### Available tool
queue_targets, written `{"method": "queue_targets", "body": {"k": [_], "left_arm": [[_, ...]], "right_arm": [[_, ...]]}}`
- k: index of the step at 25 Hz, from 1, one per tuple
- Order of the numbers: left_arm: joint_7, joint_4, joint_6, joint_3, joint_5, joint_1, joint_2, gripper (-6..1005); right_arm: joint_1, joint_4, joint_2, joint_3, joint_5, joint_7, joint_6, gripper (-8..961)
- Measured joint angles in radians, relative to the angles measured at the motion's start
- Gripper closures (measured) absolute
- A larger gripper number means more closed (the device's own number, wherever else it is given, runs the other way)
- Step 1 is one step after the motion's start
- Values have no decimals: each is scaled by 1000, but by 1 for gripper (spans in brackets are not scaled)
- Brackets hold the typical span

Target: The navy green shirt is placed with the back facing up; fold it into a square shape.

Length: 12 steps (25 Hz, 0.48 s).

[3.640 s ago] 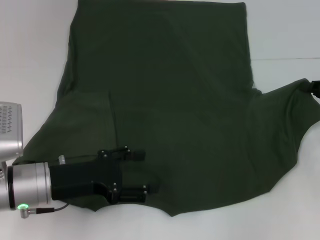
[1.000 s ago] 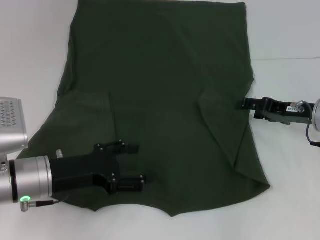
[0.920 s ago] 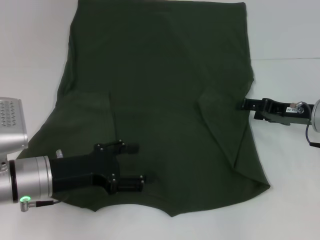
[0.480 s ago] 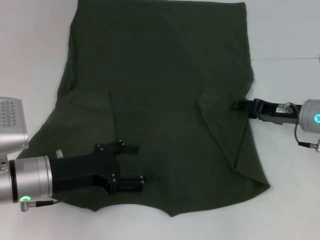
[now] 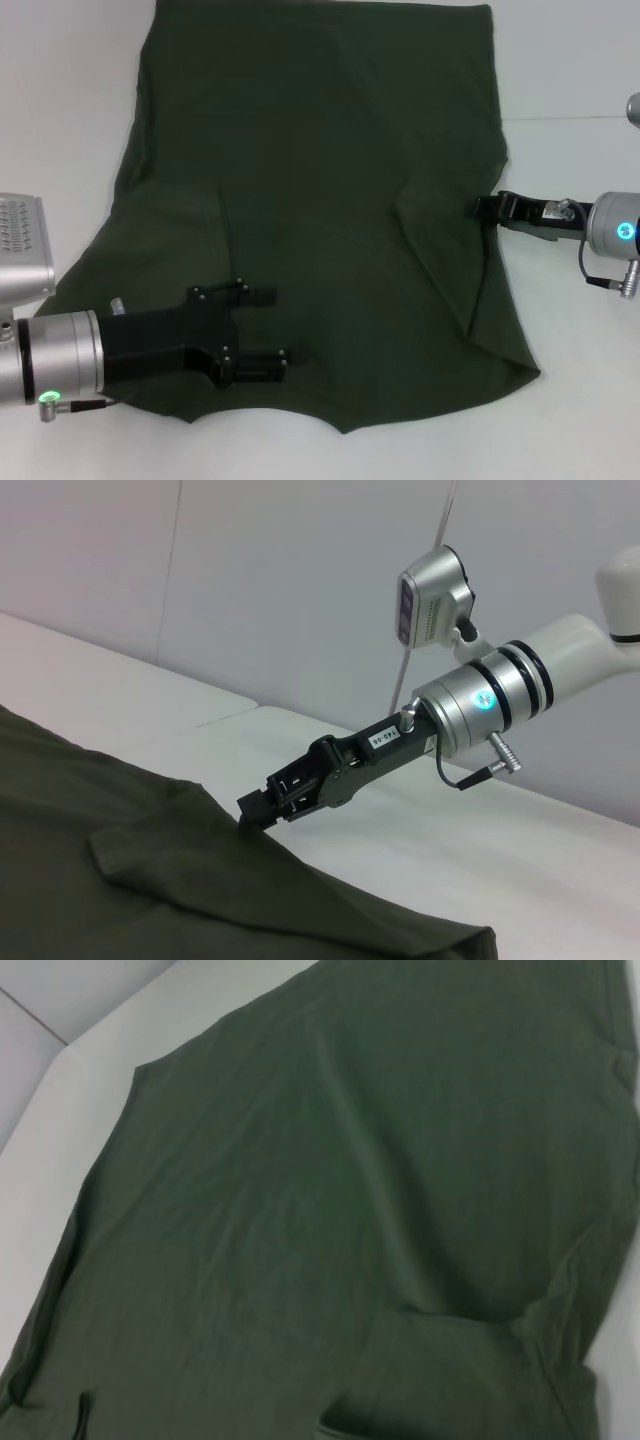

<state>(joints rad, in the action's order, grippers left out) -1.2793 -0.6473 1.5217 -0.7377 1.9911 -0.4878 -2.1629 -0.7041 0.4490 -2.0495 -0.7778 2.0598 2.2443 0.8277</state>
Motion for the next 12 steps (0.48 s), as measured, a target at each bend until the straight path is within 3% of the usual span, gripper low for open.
{"method": "queue_targets", "body": {"k": [3,8,12], "left_arm": [[0,0,0,0,0,0,0,82],[0,-1,0,6,-4,5,0,83],[0,1,0,23,-3,8,0,83]], "right_arm": [[-2,0,-2,0,0,-7,2,639],[-2,7,-9,8,-14,-48,38,846],[-7,8,-12,4,-60,-95,77,885]]}}
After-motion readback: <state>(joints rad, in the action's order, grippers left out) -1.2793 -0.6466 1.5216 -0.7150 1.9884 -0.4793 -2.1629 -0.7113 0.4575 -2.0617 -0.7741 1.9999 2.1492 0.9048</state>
